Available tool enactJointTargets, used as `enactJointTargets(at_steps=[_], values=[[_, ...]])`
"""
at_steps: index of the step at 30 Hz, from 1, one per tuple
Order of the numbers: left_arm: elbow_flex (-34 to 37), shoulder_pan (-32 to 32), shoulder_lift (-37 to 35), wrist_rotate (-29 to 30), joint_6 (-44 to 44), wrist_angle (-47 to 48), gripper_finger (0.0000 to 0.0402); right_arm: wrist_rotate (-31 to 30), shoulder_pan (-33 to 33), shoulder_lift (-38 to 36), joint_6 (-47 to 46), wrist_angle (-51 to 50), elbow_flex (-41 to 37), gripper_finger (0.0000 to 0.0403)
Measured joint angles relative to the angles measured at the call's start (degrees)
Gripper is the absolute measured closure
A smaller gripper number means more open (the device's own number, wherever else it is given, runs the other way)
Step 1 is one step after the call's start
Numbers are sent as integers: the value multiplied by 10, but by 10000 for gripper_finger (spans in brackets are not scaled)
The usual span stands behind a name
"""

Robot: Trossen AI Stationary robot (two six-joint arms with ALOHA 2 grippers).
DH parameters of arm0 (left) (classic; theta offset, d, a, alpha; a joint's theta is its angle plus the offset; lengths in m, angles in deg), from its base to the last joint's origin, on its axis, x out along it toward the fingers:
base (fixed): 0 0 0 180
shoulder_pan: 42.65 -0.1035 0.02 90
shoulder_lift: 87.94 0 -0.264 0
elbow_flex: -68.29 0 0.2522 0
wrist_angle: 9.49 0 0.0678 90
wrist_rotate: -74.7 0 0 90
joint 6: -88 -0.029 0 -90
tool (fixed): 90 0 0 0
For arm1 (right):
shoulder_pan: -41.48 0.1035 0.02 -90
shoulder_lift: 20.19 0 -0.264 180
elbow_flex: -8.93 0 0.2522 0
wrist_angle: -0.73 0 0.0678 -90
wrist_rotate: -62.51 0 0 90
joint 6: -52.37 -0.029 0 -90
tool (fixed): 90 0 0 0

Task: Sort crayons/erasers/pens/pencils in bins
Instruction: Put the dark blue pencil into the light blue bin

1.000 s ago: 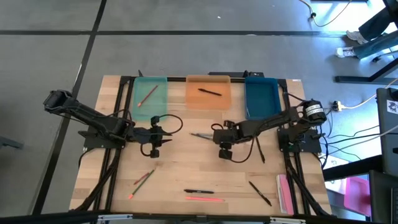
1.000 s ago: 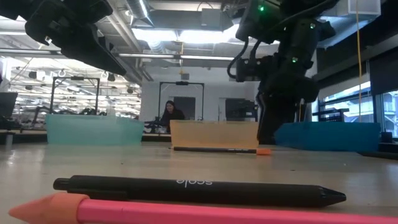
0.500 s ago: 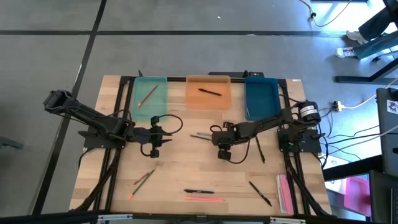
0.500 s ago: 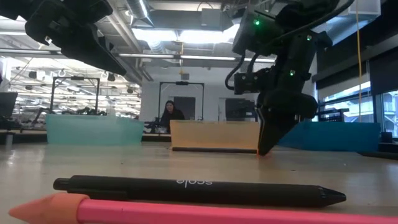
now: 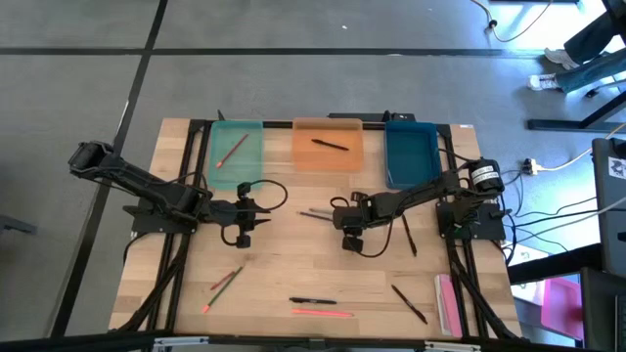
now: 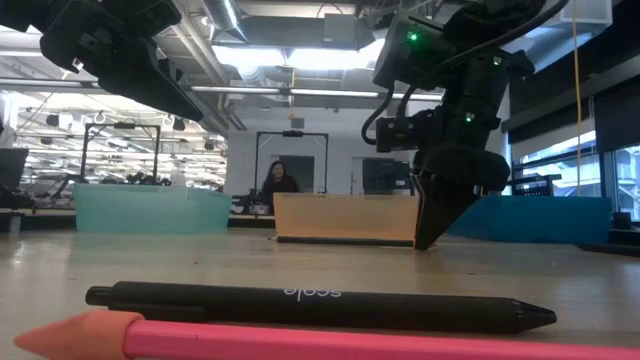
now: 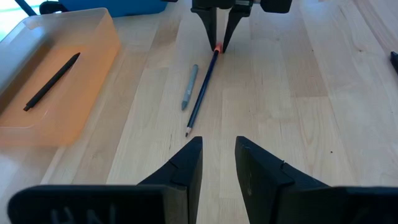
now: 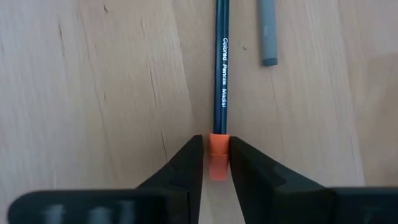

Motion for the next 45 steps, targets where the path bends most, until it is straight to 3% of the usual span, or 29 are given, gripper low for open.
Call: enactJointTargets(at_steps=[10,35,45], values=[[0,0,0,0,0,0,314,0,0,0,-5,1,-1,359],[0,0,0,0,0,0,314,-39,0,5,1,17,57,359],[0,0,0,0,-16,0,314,-57,0,3,70,22,116,359]])
